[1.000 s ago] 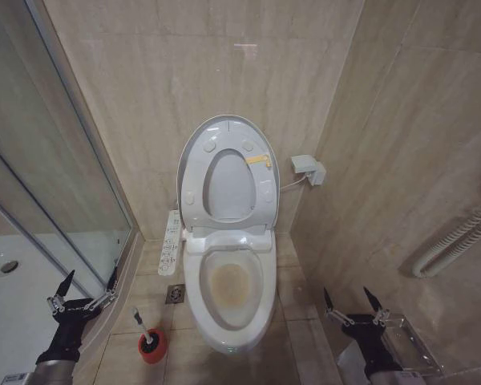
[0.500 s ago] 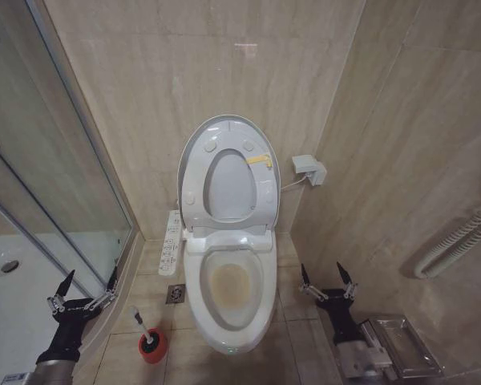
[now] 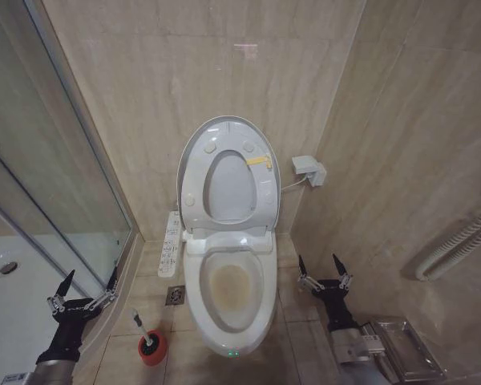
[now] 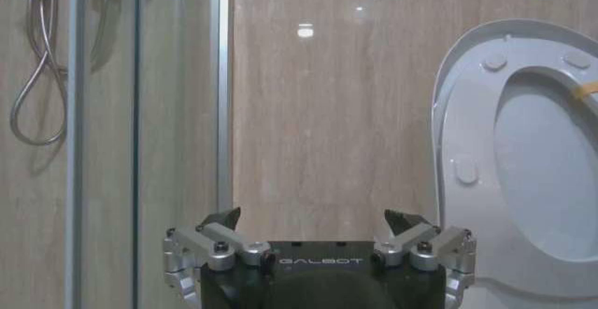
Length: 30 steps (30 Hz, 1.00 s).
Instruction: Open the toilet lid, clean the toilet bowl with a toilet brush, close the toilet lid, and flush.
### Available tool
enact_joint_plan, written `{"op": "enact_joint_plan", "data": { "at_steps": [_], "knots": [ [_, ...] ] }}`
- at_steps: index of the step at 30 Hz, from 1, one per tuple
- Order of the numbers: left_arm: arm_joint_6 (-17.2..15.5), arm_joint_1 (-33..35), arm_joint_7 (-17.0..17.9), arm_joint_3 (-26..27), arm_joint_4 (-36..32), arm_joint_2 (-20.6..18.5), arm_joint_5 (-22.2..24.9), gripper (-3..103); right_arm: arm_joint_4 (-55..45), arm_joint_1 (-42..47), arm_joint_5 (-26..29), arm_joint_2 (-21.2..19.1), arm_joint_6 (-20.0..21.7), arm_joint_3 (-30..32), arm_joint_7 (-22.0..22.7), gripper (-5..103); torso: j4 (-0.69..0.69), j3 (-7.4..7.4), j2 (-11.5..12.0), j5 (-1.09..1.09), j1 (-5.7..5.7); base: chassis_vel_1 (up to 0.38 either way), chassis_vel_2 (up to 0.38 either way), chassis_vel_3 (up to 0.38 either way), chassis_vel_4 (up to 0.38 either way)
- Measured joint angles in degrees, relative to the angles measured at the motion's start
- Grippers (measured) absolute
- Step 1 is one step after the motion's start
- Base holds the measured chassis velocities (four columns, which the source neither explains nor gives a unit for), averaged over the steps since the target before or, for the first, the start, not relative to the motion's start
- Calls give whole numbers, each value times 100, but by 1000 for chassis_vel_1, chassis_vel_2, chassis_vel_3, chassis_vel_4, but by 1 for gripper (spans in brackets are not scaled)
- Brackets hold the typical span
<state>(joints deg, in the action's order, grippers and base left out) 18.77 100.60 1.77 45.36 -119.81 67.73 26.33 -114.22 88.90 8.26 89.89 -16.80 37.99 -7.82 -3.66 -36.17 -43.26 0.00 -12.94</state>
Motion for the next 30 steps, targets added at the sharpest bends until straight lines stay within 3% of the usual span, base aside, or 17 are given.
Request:
{"op": "enact_joint_plan", "data": {
  "at_steps": [10,22,30],
  "knots": [
    [0,-1,0,0,-1,0,0,100,111,-80,-58,-74,-115,89,73,100,-1,-2,3,0,-4,-73,79,80,-86],
    [0,-1,0,0,0,1,0,100,396,-641,-138,-157,-153,-14,476,100,0,-1,1,0,-2,-5,8,14,-8],
    [0,-1,0,1,0,1,0,100,1082,-1694,-226,-451,238,-304,1258,100,-1,-1,1,0,-2,0,0,0,0]
  ]
}}
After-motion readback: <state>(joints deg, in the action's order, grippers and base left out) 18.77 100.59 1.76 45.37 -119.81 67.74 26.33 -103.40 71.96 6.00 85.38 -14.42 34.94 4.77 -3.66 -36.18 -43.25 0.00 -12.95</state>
